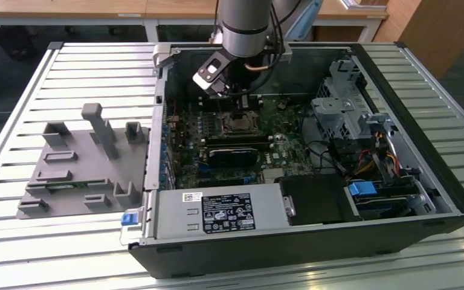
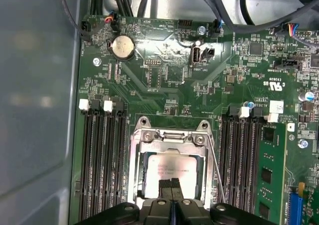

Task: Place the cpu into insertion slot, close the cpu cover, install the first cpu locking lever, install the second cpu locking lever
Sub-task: 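Close the cpu cover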

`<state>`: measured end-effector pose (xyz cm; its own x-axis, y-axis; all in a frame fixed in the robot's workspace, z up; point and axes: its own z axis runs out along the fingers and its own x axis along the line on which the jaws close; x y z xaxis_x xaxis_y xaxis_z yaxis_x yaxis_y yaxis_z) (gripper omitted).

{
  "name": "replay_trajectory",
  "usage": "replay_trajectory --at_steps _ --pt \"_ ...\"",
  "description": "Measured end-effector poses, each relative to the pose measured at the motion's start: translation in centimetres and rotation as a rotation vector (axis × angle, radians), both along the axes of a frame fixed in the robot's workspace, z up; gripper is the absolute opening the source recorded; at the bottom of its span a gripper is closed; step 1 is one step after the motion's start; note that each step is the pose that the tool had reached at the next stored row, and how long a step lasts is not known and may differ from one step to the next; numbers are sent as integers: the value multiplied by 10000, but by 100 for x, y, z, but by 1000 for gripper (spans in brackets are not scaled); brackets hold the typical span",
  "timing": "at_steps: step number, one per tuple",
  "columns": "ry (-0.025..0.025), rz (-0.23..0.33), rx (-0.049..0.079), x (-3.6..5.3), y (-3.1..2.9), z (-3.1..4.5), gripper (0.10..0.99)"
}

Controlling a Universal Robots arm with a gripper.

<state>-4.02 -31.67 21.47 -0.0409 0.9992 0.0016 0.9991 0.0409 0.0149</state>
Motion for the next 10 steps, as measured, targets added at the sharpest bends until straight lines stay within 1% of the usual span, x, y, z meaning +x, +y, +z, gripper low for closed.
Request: replay_trajectory --at_steps 10 --pt "0 0 0 35 0 -1 106"
